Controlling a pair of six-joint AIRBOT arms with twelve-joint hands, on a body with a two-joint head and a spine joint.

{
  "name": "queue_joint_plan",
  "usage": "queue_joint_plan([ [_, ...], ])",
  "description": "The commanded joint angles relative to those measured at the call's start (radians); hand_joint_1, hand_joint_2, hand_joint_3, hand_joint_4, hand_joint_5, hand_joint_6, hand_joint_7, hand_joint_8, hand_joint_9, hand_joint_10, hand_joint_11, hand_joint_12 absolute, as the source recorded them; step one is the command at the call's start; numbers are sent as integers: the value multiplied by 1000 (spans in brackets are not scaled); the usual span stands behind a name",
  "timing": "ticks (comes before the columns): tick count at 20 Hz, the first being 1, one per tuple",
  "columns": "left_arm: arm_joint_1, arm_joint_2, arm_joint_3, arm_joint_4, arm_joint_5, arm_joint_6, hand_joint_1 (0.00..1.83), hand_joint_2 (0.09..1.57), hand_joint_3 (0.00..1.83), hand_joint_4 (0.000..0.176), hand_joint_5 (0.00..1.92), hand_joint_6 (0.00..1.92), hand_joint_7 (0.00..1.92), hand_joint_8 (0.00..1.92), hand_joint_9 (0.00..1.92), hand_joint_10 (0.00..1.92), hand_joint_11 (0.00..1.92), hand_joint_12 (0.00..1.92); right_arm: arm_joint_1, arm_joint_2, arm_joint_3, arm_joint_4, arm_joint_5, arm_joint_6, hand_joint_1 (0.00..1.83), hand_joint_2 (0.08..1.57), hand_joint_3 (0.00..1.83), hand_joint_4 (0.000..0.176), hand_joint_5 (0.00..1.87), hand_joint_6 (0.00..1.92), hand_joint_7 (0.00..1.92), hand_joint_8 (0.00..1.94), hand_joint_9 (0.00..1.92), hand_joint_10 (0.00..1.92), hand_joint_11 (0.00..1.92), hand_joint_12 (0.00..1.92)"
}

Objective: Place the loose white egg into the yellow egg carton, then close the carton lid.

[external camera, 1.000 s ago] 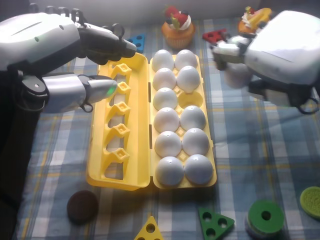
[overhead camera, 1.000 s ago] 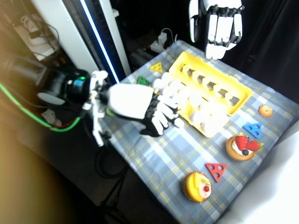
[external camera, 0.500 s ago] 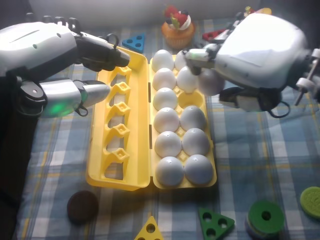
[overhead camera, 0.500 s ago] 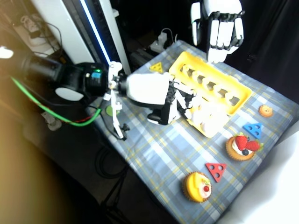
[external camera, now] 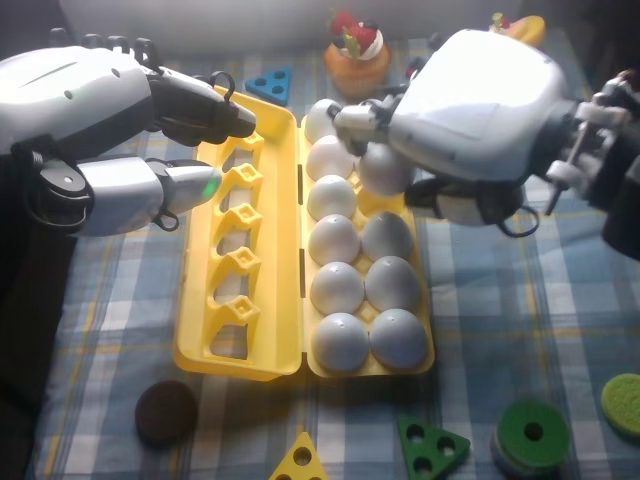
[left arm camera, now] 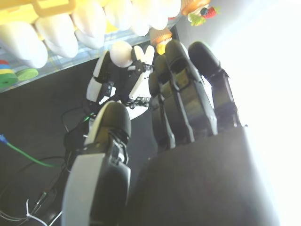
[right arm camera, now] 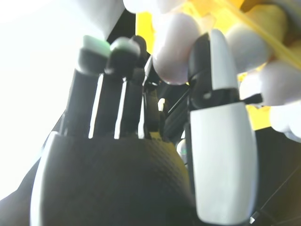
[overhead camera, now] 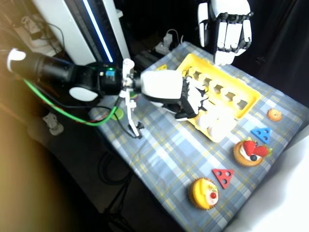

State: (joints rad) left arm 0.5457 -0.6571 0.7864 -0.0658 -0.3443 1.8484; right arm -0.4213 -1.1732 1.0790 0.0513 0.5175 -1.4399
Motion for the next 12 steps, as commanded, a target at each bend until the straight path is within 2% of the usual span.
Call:
queue_joint_plan([
  [1, -11, 0, 4, -4, -112, 6, 553, 1420, 0, 0, 570, 9, 673, 10, 676, 147, 219, 1442, 19, -1, 8, -13, 111, -6, 1112, 1223, 0, 0, 763, 1296, 1206, 1927, 1505, 1921, 1611, 1921],
  [2, -10, -1, 4, -4, -112, 6, 553, 1420, 0, 0, 570, 9, 673, 10, 676, 147, 219, 1442, 20, -6, 13, -13, 104, -6, 1112, 1223, 0, 0, 763, 1296, 1206, 1927, 1505, 1921, 1611, 1921],
  [3, -10, -1, 5, -4, -112, 6, 507, 1430, 1, 0, 541, 3, 649, 3, 650, 140, 185, 1446, 20, -9, 15, -13, 100, -6, 1195, 1249, 0, 0, 692, 1379, 768, 1433, 976, 1535, 1031, 1817],
  [5, -11, -1, 4, -4, -113, 6, 494, 1434, 2, 0, 535, 1, 645, 2, 645, 139, 177, 1449, 20, -10, 15, -13, 95, -6, 1198, 1248, 0, 0, 692, 1378, 758, 1408, 964, 1475, 1001, 1791],
  [6, -11, -1, 4, -4, -113, 6, 523, 1425, 0, 0, 548, 7, 654, 5, 652, 143, 171, 1448, 20, -10, 15, -13, 91, -6, 1328, 1169, 0, 0, 298, 827, 873, 1239, 1033, 1466, 1079, 1795],
  [7, -11, -2, 4, -4, -113, 6, 523, 1425, 0, 0, 548, 7, 654, 5, 652, 143, 171, 1448, 20, -10, 15, -14, 87, -6, 1328, 1169, 0, 0, 298, 827, 873, 1239, 1033, 1466, 1079, 1795],
  [8, -11, -2, 4, -4, -113, 6, 522, 1426, 0, 0, 550, 8, 653, 5, 649, 142, 167, 1448, 20, -10, 13, -15, 82, -6, 1328, 1178, 0, 0, 187, 611, 861, 1278, 1109, 1658, 1166, 1896],
  [9, -11, -2, 4, -4, -113, 6, 491, 1433, 2, 0, 543, 4, 646, 1, 641, 138, 161, 1445, 20, -10, 11, -15, 81, -6, 1326, 1179, 0, 0, 109, 392, 862, 1269, 1057, 1680, 1139, 1916],
  [10, -11, -2, 4, -4, -113, 6, 518, 1426, 0, 0, 552, 6, 664, 6, 664, 151, 186, 1451, 20, -10, 4, -17, 79, -6, 1049, 1144, 0, 25, 13, 381, 96, 769, 152, 1243, 204, 1887],
  [11, -11, -2, 4, -5, -112, 6, 518, 1426, 0, 0, 552, 6, 664, 6, 664, 151, 186, 1451, 20, -9, -1, -19, 79, -6, 1049, 1144, 0, 25, 13, 381, 96, 769, 152, 1243, 204, 1887],
  [12, -10, -1, 3, -6, -112, 6, 545, 1417, 0, 0, 565, 10, 674, 8, 670, 163, 188, 1465, 20, 1, -9, -21, 79, -6, 974, 1158, 0, 51, 0, 306, 134, 297, 113, 889, 37, 1753],
])
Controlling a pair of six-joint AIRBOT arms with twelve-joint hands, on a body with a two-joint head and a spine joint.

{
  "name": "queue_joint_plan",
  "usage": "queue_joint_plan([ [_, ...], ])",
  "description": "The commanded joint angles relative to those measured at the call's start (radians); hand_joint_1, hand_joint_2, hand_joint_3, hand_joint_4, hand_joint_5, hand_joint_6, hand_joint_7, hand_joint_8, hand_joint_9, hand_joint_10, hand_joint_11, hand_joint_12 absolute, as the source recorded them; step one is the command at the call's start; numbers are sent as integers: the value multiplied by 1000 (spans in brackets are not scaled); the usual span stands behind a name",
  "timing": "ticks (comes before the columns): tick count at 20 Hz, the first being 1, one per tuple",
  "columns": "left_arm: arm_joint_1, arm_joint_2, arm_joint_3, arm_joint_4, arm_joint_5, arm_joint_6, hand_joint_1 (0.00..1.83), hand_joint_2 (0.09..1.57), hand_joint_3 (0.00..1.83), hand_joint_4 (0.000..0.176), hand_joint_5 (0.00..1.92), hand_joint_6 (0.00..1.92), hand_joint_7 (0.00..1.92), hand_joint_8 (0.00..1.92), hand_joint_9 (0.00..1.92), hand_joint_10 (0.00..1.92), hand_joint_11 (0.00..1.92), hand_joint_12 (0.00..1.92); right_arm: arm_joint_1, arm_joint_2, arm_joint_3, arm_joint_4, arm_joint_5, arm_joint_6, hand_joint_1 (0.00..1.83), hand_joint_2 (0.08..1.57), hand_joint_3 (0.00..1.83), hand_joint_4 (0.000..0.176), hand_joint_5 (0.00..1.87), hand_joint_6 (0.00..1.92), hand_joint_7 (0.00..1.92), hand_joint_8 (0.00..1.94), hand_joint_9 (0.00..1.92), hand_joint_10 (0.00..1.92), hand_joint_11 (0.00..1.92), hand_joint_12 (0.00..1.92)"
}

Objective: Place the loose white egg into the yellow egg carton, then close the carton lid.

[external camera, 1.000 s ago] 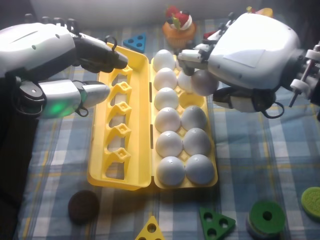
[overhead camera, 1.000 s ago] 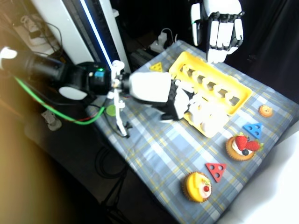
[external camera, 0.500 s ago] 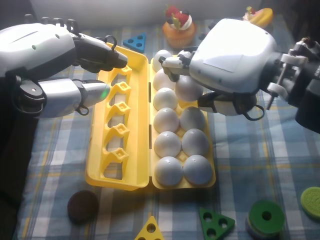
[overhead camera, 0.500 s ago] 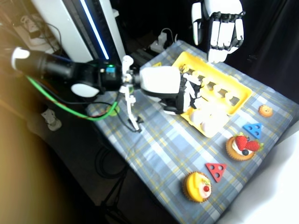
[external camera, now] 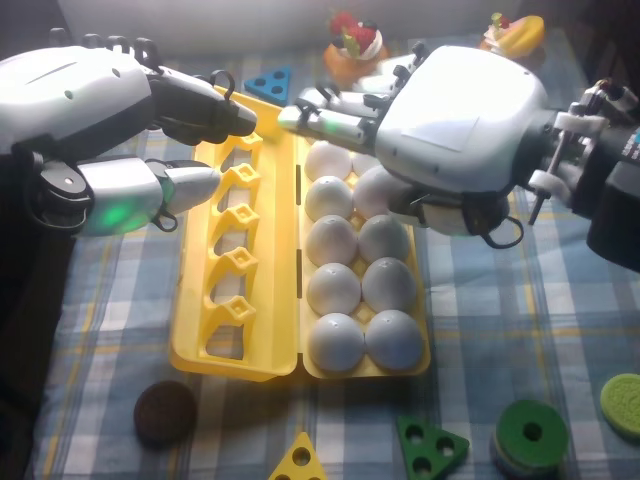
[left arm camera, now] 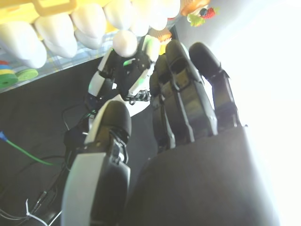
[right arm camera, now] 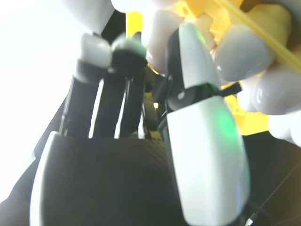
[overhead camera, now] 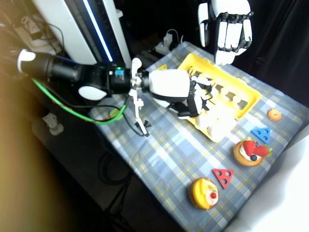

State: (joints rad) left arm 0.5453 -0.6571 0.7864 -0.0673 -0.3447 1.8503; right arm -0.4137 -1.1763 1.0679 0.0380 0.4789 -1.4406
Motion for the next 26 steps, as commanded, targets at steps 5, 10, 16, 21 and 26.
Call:
queue_joint_plan([
  [5, -8, -1, 2, -9, -112, 4, 538, 1414, 0, 0, 558, 5, 661, 1, 653, 182, 178, 1474, 13, 63, -41, -5, 154, -5, 872, 1189, 2, 1, 0, 4, 14, 5, 0, 72, 0, 1376],
  [10, 1, 5, -2, -19, -123, 4, 521, 1422, 4, 0, 527, 0, 606, 0, 587, 149, 112, 1453, 11, 215, -130, 8, 238, -5, 601, 1228, 6, 0, 0, 0, 7, 0, 0, 623, 0, 1805],
  [16, 22, 18, -10, -42, -148, 7, 550, 1416, 0, 0, 536, 3, 632, 6, 636, 157, 180, 1449, -30, 344, -193, 10, 287, -5, 684, 1235, 6, 0, 0, 0, 0, 0, 0, 0, 0, 1909],
  [21, 32, 24, -20, -82, -166, 57, 585, 1408, 0, 0, 536, 2, 636, 6, 634, 146, 176, 1426, -103, 403, -228, 33, 334, -5, 536, 1195, 0, 0, 0, 0, 0, 0, 0, 0, 0, 1910],
  [26, 35, 24, -20, -90, -172, 57, 574, 1407, 1, 0, 553, 7, 656, 9, 657, 154, 195, 1444, -146, 429, -243, 56, 354, -5, 822, 1286, 2, 0, 0, 0, 0, 0, 43, 29, 0, 1758],
])
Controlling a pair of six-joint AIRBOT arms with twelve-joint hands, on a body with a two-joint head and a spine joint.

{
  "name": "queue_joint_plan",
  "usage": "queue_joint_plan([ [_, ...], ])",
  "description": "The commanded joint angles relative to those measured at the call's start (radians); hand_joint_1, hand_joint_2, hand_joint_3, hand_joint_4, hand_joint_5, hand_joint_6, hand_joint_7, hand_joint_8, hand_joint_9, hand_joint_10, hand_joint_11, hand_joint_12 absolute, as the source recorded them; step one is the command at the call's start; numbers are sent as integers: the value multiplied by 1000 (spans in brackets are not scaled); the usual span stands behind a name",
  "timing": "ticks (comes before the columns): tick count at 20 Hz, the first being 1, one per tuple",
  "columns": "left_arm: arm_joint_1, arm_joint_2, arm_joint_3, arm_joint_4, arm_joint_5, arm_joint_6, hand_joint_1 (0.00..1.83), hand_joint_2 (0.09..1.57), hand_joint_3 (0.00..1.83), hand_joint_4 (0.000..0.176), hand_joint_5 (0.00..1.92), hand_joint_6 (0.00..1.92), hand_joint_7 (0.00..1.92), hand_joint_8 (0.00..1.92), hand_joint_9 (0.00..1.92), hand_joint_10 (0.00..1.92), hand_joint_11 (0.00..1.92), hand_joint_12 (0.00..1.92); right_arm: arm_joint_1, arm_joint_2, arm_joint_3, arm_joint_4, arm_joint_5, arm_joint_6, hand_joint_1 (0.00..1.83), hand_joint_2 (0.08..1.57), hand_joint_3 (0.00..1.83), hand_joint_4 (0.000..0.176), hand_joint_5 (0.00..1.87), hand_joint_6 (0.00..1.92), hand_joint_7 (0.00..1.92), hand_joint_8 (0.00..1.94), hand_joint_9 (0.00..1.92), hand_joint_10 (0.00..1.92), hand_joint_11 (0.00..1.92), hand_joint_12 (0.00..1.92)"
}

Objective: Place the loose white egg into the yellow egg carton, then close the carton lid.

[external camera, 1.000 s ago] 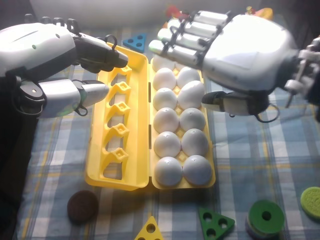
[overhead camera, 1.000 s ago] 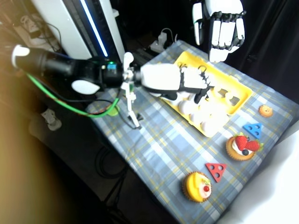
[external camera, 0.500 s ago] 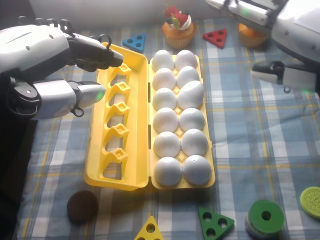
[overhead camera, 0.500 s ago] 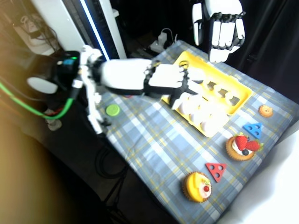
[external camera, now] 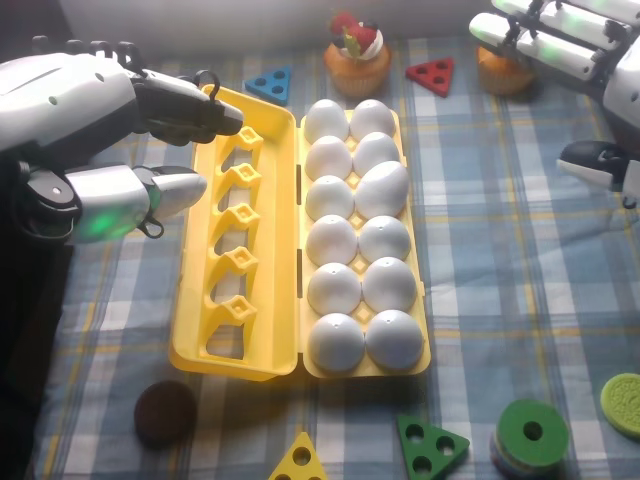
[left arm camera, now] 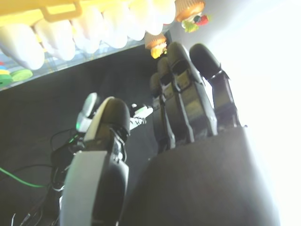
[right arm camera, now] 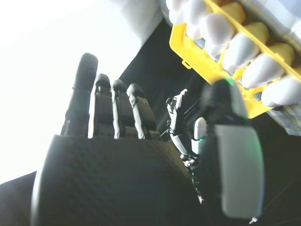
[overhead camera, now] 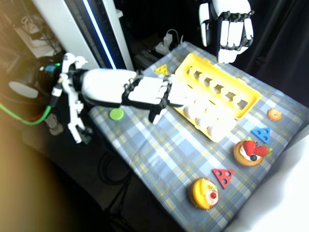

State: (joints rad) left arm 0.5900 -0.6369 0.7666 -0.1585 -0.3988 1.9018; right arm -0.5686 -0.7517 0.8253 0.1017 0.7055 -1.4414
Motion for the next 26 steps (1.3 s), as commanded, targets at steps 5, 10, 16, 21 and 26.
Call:
queue_joint_plan([
  [5, 16, 7, 8, -145, -143, 116, 509, 1424, 1, 0, 441, 0, 636, 4, 672, 113, 205, 1407, -41, 37, -16, 29, 158, -4, 738, 1363, 11, 0, 0, 0, 0, 0, 0, 36, 0, 1921],
  [10, 59, 7, 22, -221, -170, 117, 661, 1378, 0, 0, 434, 10, 688, 13, 778, 108, 386, 1434, -85, 46, -23, 60, 176, -4, 627, 1284, 0, 0, 0, 0, 0, 0, 0, 0, 0, 1900],
  [16, 112, 7, 20, -271, -202, 117, 541, 1357, 0, 0, 345, 0, 626, 0, 638, 26, 251, 1286, -129, 51, -30, 89, 195, -4, 701, 1277, 0, 0, 0, 0, 0, 0, 43, 24, 0, 1413],
  [21, 163, 12, 20, -322, -221, 117, 328, 1365, 1, 0, 324, 1, 604, 0, 660, 7, 271, 1156, -143, 49, -31, 100, 197, -4, 689, 1290, 3, 0, 0, 0, 0, 0, 0, 26, 0, 1415],
  [26, 175, 11, 18, -344, -217, 112, 129, 1345, 0, 0, 230, 0, 566, 3, 655, 13, 285, 1162, -159, 52, -36, 108, 201, -4, 600, 1267, 0, 0, 0, 0, 0, 0, 10, 5, 0, 1498],
])
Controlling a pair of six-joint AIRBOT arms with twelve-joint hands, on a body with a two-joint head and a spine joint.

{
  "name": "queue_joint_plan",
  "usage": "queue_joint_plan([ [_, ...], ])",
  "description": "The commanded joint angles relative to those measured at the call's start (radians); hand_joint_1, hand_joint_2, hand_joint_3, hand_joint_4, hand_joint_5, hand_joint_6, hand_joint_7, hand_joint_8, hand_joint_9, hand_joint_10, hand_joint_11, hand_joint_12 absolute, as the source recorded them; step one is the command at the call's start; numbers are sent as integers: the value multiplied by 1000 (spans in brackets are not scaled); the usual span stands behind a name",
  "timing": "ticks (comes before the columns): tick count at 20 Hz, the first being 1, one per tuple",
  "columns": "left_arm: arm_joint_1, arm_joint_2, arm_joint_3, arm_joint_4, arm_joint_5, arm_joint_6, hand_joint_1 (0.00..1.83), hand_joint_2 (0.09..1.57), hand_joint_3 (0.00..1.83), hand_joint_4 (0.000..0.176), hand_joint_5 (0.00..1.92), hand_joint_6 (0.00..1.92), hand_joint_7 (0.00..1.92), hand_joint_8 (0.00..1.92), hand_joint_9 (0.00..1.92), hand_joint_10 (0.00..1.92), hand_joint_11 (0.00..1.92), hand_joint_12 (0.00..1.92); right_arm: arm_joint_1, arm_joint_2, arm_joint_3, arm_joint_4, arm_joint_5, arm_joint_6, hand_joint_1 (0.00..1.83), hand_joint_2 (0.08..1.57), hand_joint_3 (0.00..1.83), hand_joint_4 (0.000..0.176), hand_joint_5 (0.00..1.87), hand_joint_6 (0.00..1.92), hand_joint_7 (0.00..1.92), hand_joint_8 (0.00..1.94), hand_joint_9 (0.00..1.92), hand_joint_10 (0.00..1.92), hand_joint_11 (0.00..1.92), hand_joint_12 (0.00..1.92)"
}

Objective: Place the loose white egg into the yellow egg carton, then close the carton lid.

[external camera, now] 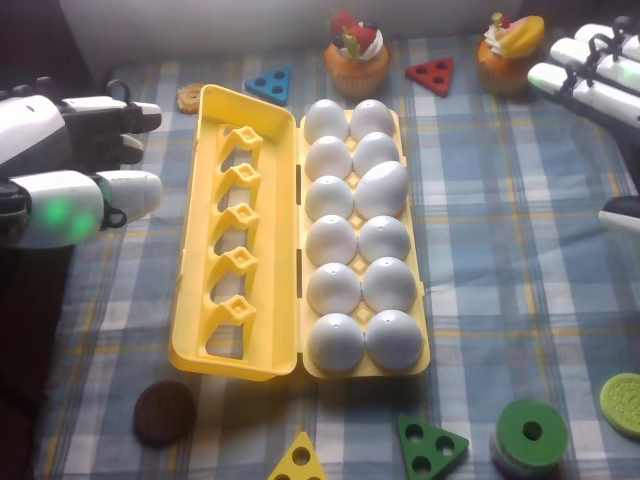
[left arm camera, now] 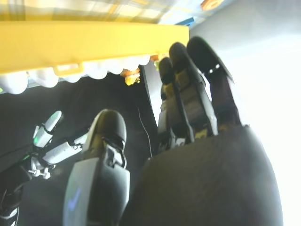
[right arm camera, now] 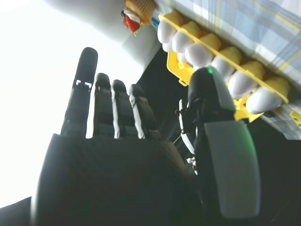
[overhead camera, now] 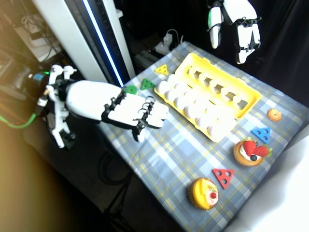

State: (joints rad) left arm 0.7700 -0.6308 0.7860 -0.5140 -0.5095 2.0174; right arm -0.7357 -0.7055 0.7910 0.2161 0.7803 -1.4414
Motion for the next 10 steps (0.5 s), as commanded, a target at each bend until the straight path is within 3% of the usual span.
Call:
queue_joint_plan([
  [1, -5, 5, 0, 17, -99, -20, 105, 1341, 0, 0, 210, 0, 578, 4, 681, 19, 295, 1207, 2, 7, -2, -3, 130, -4, 634, 1264, 0, 0, 0, 0, 0, 0, 12, 10, 0, 1622],
  [6, 3, 5, 44, 136, -81, -300, 92, 1275, 0, 0, 106, 0, 543, 0, 712, 23, 340, 1235, -13, 4, -5, 9, 137, -4, 640, 1242, 0, 0, 0, 0, 0, 0, 13, 18, 0, 1653],
  [7, 10, 3, 64, 184, -78, -421, 102, 1275, 0, 0, 106, 0, 509, 1, 687, 11, 284, 1313, -15, 3, -6, 10, 138, -4, 630, 1237, 0, 0, 0, 0, 0, 0, 33, 43, 0, 1732],
  [8, 19, 1, 76, 206, -79, -485, 85, 1270, 0, 0, 106, 0, 495, 1, 673, 4, 241, 1375, -17, 2, -6, 11, 139, -4, 629, 1240, 0, 0, 0, 0, 0, 0, 38, 51, 0, 1749],
  [10, 38, -8, 86, 207, -88, -514, 94, 1261, 0, 0, 114, 3, 467, 0, 660, 4, 250, 1405, -20, -1, -6, 13, 139, -4, 592, 1251, 0, 0, 0, 0, 2, 1, 1, 107, 0, 1857],
])
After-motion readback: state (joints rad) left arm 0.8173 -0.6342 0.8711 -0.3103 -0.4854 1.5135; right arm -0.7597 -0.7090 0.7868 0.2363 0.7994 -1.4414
